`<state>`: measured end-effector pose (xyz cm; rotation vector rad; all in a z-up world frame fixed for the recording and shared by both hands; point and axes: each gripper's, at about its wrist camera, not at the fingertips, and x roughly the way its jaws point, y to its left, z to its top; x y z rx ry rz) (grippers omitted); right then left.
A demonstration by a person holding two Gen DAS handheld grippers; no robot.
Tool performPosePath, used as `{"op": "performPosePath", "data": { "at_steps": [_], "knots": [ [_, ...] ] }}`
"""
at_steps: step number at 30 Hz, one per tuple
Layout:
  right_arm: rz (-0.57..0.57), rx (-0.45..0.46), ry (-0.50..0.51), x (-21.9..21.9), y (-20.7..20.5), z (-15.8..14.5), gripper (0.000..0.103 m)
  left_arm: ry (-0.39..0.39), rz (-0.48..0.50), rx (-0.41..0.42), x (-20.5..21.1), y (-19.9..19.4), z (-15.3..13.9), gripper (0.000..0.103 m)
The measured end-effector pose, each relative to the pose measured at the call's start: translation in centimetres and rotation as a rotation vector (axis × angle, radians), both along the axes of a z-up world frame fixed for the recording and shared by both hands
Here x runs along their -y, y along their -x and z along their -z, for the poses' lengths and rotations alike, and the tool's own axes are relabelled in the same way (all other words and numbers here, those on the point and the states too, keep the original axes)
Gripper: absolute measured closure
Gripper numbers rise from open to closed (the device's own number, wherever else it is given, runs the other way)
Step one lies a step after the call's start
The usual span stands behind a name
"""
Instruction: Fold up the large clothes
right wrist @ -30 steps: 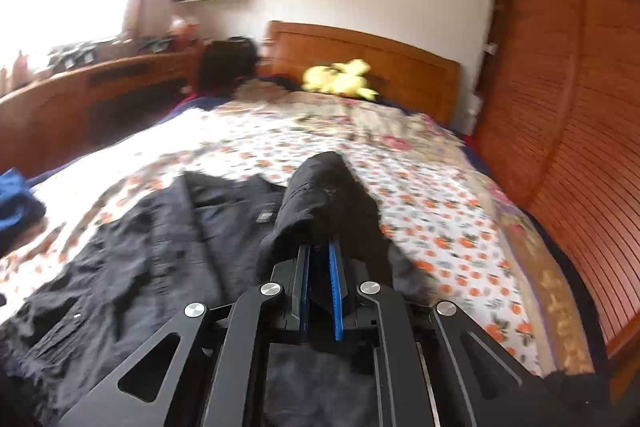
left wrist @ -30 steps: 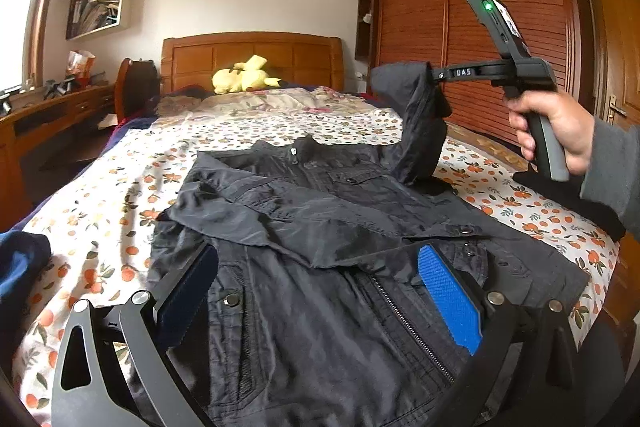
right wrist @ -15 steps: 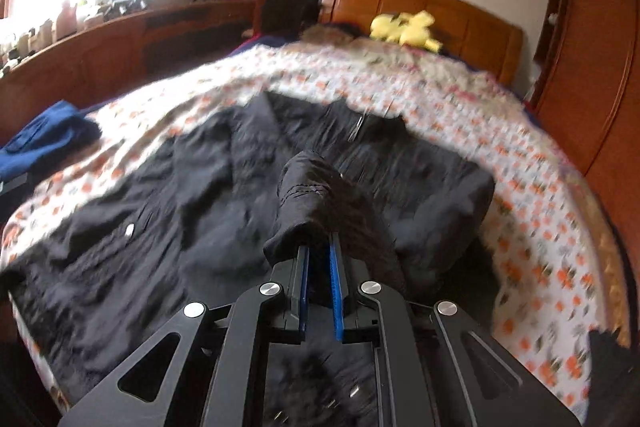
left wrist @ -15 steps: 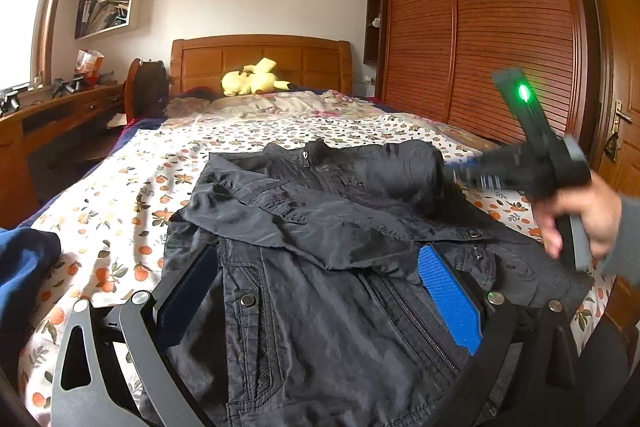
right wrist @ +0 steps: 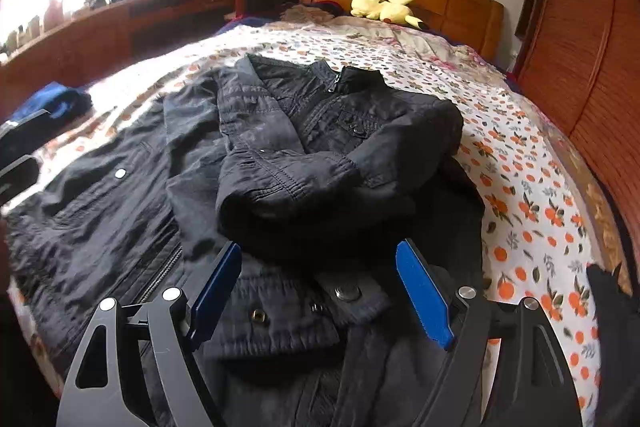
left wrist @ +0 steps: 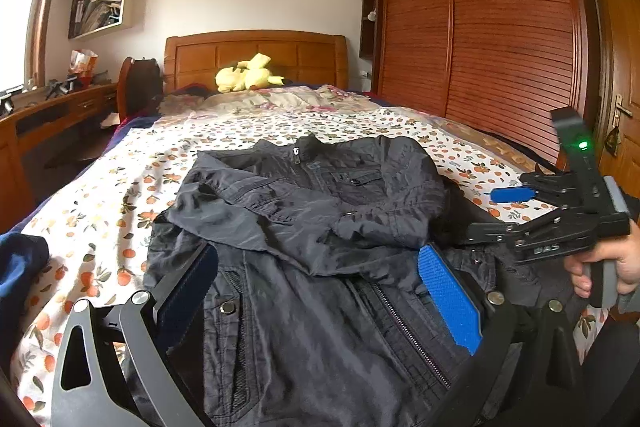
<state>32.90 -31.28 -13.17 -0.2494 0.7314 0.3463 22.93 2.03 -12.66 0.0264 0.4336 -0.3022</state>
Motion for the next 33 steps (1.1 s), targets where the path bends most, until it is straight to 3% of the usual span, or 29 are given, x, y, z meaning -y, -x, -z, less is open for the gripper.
{"op": "performPosePath", "data": {
  "at_steps": [11,21,30,33],
  "knots": [
    [0.056,-0.008,-0.099,4.2,2.1,1.6,0.026,-0.033,0.065,-0.051,4.5,-3.0,-0.3,0.002],
    [0.017,0.004,-0.167,5.8,3.5,1.6,0.026,-0.132,0.12,-0.152,11.3,-10.0,-0.4,0.002],
    [-0.024,-0.015,-0.196,6.6,4.7,1.7,0.026,-0.213,0.151,-0.291,18.0,-16.0,0.8,0.002],
    [-0.036,-0.016,-0.208,6.7,4.9,1.5,0.026,-0.275,0.158,-0.317,19.6,-17.0,1.4,0.005]
  ]
}}
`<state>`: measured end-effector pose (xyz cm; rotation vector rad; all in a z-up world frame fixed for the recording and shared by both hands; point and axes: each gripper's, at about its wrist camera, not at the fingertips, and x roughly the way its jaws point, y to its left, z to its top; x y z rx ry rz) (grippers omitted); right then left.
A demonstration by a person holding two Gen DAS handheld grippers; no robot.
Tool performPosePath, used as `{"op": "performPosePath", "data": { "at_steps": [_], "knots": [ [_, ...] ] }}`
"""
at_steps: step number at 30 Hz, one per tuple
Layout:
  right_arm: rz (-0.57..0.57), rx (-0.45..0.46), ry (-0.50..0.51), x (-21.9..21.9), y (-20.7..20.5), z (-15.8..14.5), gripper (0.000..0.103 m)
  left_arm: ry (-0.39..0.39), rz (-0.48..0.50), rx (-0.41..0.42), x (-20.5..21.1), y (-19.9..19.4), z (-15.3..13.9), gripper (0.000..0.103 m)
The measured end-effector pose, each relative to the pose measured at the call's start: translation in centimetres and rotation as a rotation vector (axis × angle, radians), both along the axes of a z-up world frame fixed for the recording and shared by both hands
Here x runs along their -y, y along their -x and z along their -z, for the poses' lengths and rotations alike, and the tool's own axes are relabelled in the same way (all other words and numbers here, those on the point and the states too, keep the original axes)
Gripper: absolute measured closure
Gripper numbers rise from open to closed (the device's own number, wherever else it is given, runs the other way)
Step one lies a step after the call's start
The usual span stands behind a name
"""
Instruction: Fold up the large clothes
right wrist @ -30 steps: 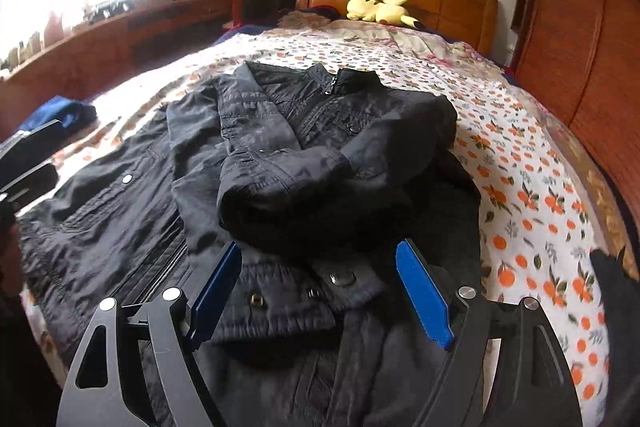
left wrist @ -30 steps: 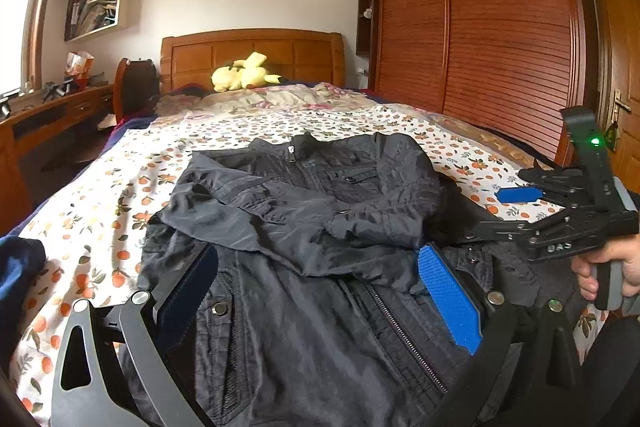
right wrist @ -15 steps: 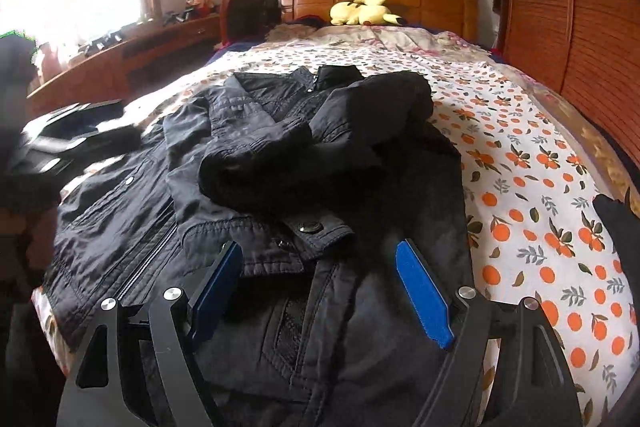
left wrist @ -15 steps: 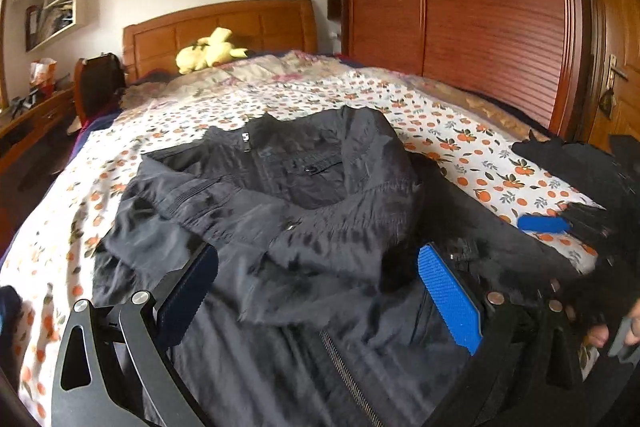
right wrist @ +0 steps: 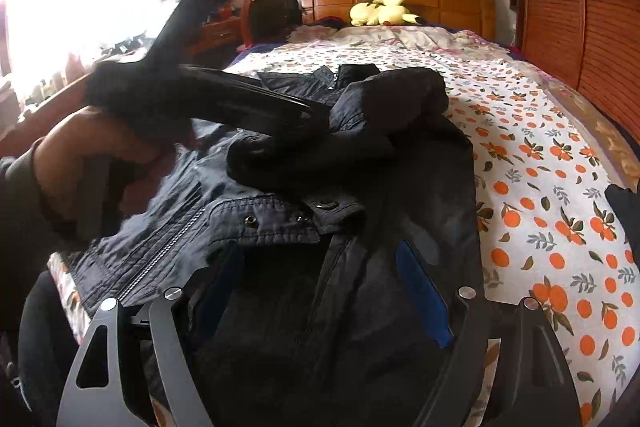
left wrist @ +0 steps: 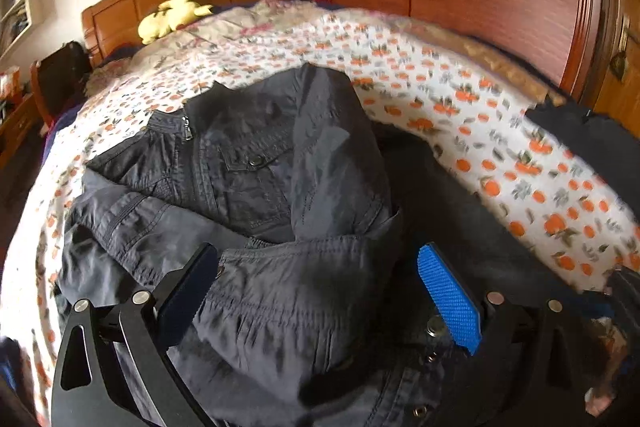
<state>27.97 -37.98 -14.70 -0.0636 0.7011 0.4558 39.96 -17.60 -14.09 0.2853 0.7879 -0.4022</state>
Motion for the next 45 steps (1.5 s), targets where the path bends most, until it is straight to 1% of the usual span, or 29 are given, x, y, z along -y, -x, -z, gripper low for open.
{"op": "performPosePath", "data": {
  "at_steps": [3,4,5,6,8,9,10,12,13,17,18,20,22,24,28,34,37,38,39,40,41,43,45],
  "knots": [
    [-0.01,0.011,-0.009,0.1,0.4,-0.4,0.026,-0.086,0.011,-0.024,1.1,-0.7,0.8,0.018],
    [-0.011,0.015,-0.014,0.2,0.5,-0.5,0.026,-0.096,0.015,-0.041,1.1,-0.8,1.0,0.027],
    [-0.012,0.016,-0.017,0.3,0.6,-0.6,0.026,-0.102,0.016,-0.063,1.1,-1.0,1.3,0.038],
    [-0.012,0.019,-0.023,0.4,0.6,-0.7,0.026,-0.11,0.013,-0.082,0.9,-1.2,1.5,0.045],
    [-0.012,0.022,-0.025,0.4,0.7,-0.9,0.026,-0.103,0.012,-0.122,0.4,-1.6,1.9,0.08],
    [-0.012,0.024,-0.023,0.3,0.7,-0.9,0.026,-0.1,0.001,-0.129,0.1,-1.6,1.8,0.084],
    [-0.013,0.026,-0.02,0.3,0.8,-0.9,0.026,-0.105,-0.029,-0.107,-0.4,-1.6,1.3,0.089],
    [-0.01,0.032,-0.015,0.2,0.7,-1.0,0.026,-0.096,-0.06,-0.05,-1.2,-1.3,-0.2,0.091],
    [-0.01,0.036,-0.016,0.1,0.7,-1.1,0.026,-0.091,-0.086,-0.01,-2.0,-1.0,-1.4,0.093],
    [-0.011,0.054,-0.021,-0.5,0.7,-1.5,0.026,-0.073,-0.166,0.118,-5.3,0.4,-5.3,0.095],
    [-0.012,0.055,-0.018,-0.7,0.7,-1.5,0.026,-0.067,-0.177,0.135,-5.9,0.7,-5.9,0.095],
    [-0.016,0.051,-0.008,-1.1,0.6,-1.2,0.026,-0.03,-0.208,0.157,-7.8,1.9,-7.0,0.096],
    [-0.019,0.045,0.008,-1.5,0.4,-0.9,0.026,-0.012,-0.212,0.165,-9.1,3.4,-7.2,0.096],
    [-0.02,0.045,0.016,-1.8,0.4,-0.8,0.026,0.008,-0.219,0.159,-10.1,4.7,-6.8,0.096],
    [-0.018,0.048,0.017,-2.2,0.3,-0.9,0.026,0.07,-0.245,0.105,-12.5,6.8,-4.2,0.096],
    [-0.013,0.045,0.01,-2.4,-0.2,-0.9,0.026,0.102,-0.256,0.054,-13.5,8.5,-0.3,0.095],
    [-0.012,0.039,0.011,-2.5,-0.5,-0.7,0.026,0.103,-0.244,0.056,-13.5,9.6,0.7,0.088],
    [-0.013,0.037,0.012,-2.6,-0.5,-0.7,0.026,0.104,-0.238,0.052,-13.5,10.0,0.9,0.078],
    [-0.014,0.036,0.014,-2.7,-0.6,-0.7,0.026,0.103,-0.247,0.053,-13.6,10.3,1.0,0.071],
    [-0.015,0.036,0.016,-2.7,-0.6,-0.7,0.026,0.111,-0.25,0.057,-13.8,10.7,1.0,0.06],
    [-0.017,0.037,0.017,-2.8,-0.6,-0.7,0.026,0.122,-0.251,0.06,-14.0,11.0,0.9,0.053],
    [-0.019,0.038,0.015,-2.9,-0.6,-0.7,0.026,0.137,-0.255,0.066,-14.6,11.9,0.7,0.047],
    [-0.019,0.036,0.018,-3.0,-0.7,-0.6,0.026,0.152,-0.263,0.068,-15.3,12.6,0.5,0.044]
  ]
}}
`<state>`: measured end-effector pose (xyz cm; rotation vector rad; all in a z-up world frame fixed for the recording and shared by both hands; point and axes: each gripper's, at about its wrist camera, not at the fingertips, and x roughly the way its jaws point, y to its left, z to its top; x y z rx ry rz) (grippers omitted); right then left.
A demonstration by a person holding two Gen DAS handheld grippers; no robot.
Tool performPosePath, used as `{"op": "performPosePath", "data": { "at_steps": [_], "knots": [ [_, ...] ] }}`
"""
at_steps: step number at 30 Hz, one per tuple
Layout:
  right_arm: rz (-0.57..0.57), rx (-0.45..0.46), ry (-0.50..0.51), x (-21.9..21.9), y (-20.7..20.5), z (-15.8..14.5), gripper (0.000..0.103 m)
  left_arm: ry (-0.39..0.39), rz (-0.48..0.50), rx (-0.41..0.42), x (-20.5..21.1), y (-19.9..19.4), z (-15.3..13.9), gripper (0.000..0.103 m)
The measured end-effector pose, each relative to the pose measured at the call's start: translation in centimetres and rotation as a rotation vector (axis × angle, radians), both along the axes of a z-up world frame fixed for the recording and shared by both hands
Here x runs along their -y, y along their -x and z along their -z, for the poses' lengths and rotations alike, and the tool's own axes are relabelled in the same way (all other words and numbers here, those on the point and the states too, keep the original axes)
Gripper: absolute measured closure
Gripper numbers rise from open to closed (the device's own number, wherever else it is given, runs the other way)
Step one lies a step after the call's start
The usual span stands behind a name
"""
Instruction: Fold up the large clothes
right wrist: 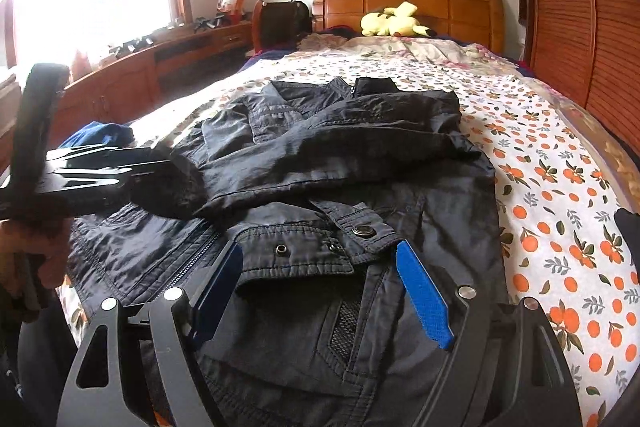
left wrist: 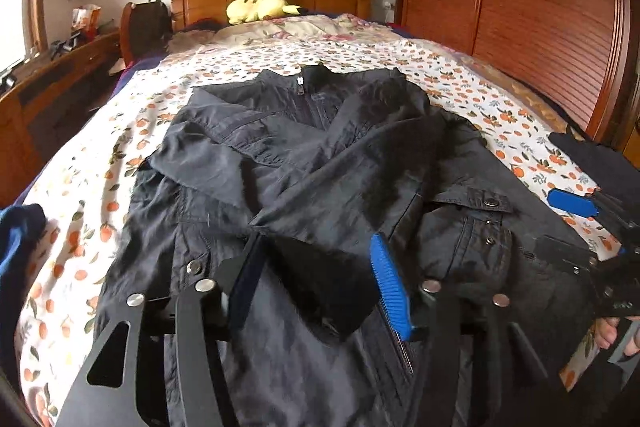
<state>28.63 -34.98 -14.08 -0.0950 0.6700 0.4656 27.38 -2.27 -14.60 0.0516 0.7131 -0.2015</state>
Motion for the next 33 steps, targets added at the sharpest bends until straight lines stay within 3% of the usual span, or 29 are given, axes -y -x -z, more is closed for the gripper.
{"op": "performPosePath", "data": {
  "at_steps": [4,10,16,24,29,30,31,33],
  "knots": [
    [-0.002,-0.005,0.007,-0.3,-0.1,0.2,0.026,0.01,-0.015,0.018,-2.1,0.8,-0.9,0.042],
    [-0.011,-0.006,0.02,-0.9,-0.1,0.4,0.026,-0.036,-0.07,-0.004,-5.7,-1.4,-0.9,0.04],
    [-0.016,-0.011,0.028,-1.3,-0.3,0.7,0.026,-0.051,-0.078,-0.112,-8.1,-3.9,2.0,0.04],
    [-0.02,-0.018,0.036,-1.8,-0.5,1.1,0.026,-0.041,0.006,-0.208,-6.9,-4.4,5.5,0.04],
    [-0.019,-0.019,0.041,-2.0,-0.5,1.2,0.026,-0.03,0.046,-0.261,-6.5,-5.0,6.5,0.056],
    [-0.019,-0.018,0.041,-1.9,-0.5,1.2,0.026,-0.026,0.054,-0.267,-6.4,-5.1,6.6,0.06],
    [-0.02,-0.018,0.041,-2.0,-0.5,1.2,0.026,-0.025,0.063,-0.281,-6.4,-5.2,6.7,0.071],
    [-0.019,-0.019,0.043,-2.0,-0.5,1.2,0.026,-0.021,0.081,-0.288,-6.4,-5.1,6.9,0.076]
  ]
}}
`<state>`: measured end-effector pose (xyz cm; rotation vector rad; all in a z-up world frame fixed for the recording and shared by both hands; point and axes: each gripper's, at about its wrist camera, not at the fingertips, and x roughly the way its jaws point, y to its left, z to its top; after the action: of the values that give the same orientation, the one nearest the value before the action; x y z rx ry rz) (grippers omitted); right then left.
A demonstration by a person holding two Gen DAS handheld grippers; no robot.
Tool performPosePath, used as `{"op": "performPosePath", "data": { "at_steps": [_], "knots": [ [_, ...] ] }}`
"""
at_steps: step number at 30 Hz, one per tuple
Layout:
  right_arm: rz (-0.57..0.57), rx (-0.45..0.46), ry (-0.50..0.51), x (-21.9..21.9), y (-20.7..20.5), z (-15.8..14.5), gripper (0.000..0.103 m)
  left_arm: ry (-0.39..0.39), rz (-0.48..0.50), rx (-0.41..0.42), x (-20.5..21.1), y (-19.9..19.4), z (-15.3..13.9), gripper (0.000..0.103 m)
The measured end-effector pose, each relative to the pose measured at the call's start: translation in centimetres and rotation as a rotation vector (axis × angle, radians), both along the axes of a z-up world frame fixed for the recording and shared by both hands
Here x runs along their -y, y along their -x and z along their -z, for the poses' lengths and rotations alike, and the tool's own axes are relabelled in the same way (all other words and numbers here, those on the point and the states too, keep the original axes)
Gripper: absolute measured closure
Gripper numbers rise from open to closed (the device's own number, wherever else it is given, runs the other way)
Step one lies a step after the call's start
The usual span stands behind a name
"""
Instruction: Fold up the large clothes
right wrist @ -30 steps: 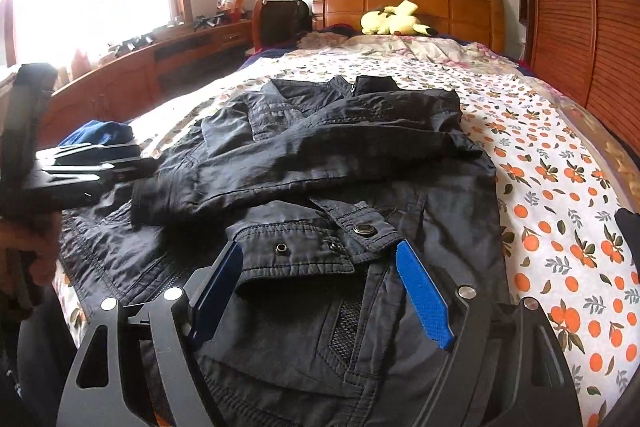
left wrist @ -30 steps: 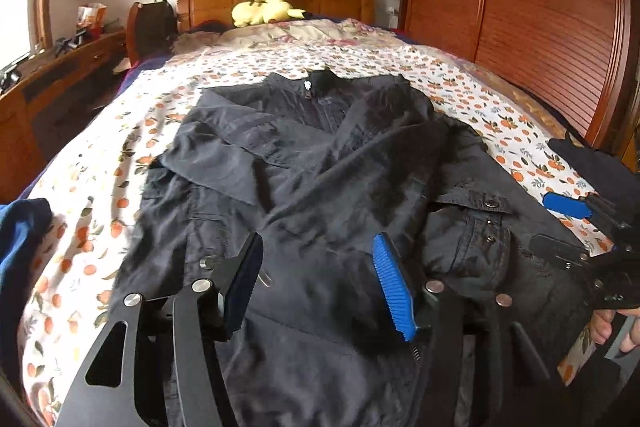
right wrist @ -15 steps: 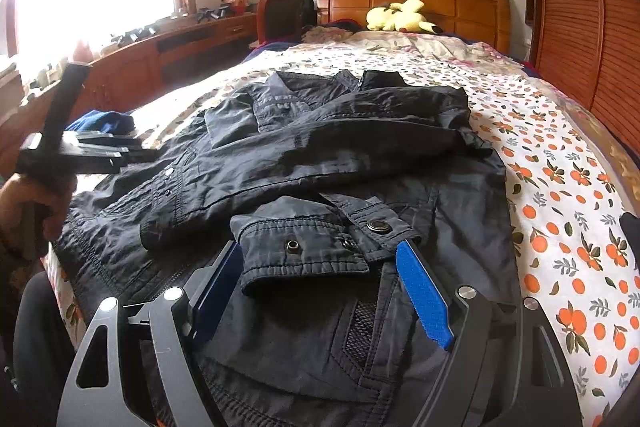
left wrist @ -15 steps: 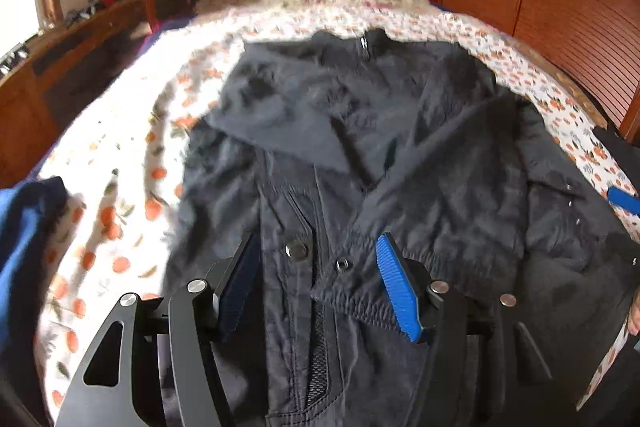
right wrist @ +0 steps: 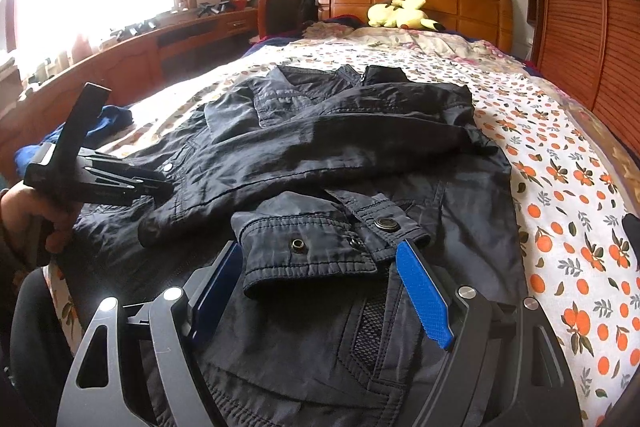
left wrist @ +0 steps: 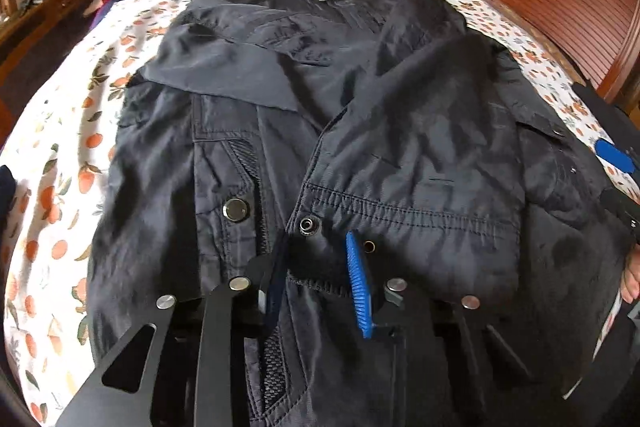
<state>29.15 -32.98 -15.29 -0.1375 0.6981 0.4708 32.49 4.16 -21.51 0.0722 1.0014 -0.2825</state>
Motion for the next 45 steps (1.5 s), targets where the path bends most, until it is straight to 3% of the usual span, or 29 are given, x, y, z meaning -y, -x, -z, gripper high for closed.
{"op": "performPosePath", "data": {
  "at_steps": [1,8,20,21,24,26,29,34,45],
  "knots": [
    [0.0,0.0,0.001,0.0,0.0,0.0,0.026,0.002,0.017,-0.003,0.2,0.2,0.0,0.083],
    [0.001,0.003,0.004,-0.1,0.0,0.2,0.026,-0.047,0.069,0.022,1.5,1.4,-0.5,0.096],
    [-0.001,0.002,0.009,-0.1,0.0,0.1,0.026,0.035,0.025,0.236,0.2,4.2,-8.9,0.096],
    [-0.001,0.001,0.01,-0.1,0.1,0.1,0.026,0.029,0.028,0.238,0.3,4.1,-8.9,0.093],
    [0.003,0.002,0.013,0.1,0.0,0.2,0.026,-0.009,-0.011,0.277,0.0,4.0,-9.1,0.069],
    [0.005,-0.001,0.013,0.2,0.0,0.2,0.026,0.001,-0.015,0.307,-0.3,4.5,-9.5,0.027],
    [0.005,-0.006,0.016,0.2,-0.2,0.3,0.026,-0.007,-0.027,0.36,-0.7,5.6,-9.9,0.009],
    [0.003,-0.005,0.026,0.2,-0.2,0.5,0.026,0.002,-0.062,0.382,-2.1,7.6,-9.9,0.002],
    [0.01,-0.02,0.042,-0.3,-0.4,1.2,0.026,0.025,-0.167,0.328,-7.4,12.3,-7.3,0.002]
  ]
}}
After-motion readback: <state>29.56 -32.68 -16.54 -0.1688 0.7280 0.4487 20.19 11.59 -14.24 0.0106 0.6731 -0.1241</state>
